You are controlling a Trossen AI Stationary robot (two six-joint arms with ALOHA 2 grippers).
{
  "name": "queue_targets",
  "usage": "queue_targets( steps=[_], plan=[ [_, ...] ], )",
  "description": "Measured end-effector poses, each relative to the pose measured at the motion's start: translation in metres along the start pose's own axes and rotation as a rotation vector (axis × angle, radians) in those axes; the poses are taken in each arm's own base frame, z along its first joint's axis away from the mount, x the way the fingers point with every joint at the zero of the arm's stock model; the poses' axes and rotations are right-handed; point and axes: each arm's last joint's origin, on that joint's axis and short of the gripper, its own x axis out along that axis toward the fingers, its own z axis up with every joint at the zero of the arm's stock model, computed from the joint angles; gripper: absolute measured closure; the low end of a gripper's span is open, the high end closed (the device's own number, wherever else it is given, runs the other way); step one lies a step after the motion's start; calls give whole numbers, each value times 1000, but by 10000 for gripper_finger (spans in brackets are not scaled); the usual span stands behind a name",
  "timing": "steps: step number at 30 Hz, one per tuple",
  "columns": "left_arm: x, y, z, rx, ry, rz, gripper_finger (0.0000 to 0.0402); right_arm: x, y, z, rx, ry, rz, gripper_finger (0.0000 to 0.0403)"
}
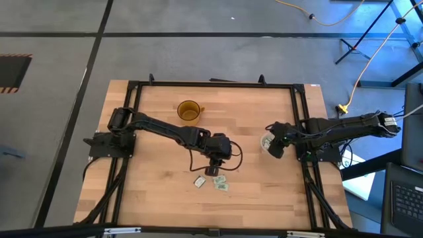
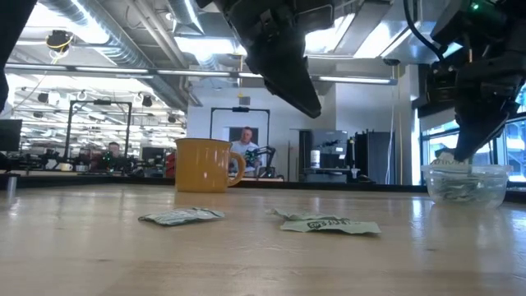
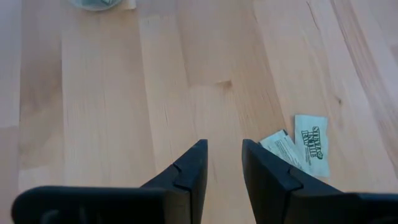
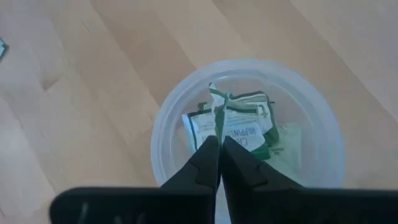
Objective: Pick and place items into bin
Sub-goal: Put the truvia packet into the transparent bin
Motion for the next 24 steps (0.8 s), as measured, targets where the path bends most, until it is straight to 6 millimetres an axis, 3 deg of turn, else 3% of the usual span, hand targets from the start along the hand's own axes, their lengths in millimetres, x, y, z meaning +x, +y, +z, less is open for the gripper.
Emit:
queue_targets(
  steps=[20, 24],
  plan=[
    [0, -4, -4, -28, 45, -7, 308, 0, -5, -6, 76, 61, -53, 380],
    [0, -5, -4, -28, 45, -20, 308, 0, -7, -8, 76, 84, -73, 358]
  ],
)
